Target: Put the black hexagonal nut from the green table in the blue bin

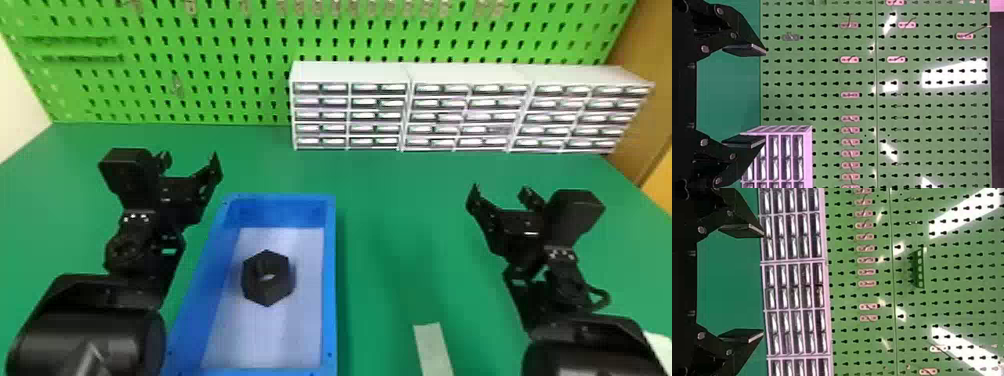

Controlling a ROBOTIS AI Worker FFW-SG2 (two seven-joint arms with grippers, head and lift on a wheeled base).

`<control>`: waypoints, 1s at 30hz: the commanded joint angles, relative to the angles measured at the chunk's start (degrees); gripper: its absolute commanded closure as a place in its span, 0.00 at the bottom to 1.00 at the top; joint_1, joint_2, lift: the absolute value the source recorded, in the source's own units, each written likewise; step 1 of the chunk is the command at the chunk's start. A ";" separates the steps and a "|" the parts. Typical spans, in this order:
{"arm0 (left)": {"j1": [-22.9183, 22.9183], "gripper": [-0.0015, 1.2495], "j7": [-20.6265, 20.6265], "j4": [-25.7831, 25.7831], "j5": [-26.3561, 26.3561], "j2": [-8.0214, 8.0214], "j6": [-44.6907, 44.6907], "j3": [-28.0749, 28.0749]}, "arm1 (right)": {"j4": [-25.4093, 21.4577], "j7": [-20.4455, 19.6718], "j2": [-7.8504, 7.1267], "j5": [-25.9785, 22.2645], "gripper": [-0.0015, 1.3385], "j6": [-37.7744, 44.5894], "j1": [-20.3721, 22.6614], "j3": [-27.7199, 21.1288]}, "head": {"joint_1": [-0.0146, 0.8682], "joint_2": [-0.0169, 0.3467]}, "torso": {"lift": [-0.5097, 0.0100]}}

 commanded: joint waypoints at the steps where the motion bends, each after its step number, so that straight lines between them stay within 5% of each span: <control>1: 0.00 0.37 0.00 0.00 0.09 0.00 -0.01 0.06 | -0.02 0.00 0.05 0.07 0.29 0.00 0.01 -0.02 | 0.79 0.19 | 0.79; 30: -0.18 0.37 0.00 0.00 0.09 0.00 0.08 0.06 | -0.02 0.00 0.05 0.51 0.29 0.00 -0.26 0.25 | 0.79 0.19 | 0.79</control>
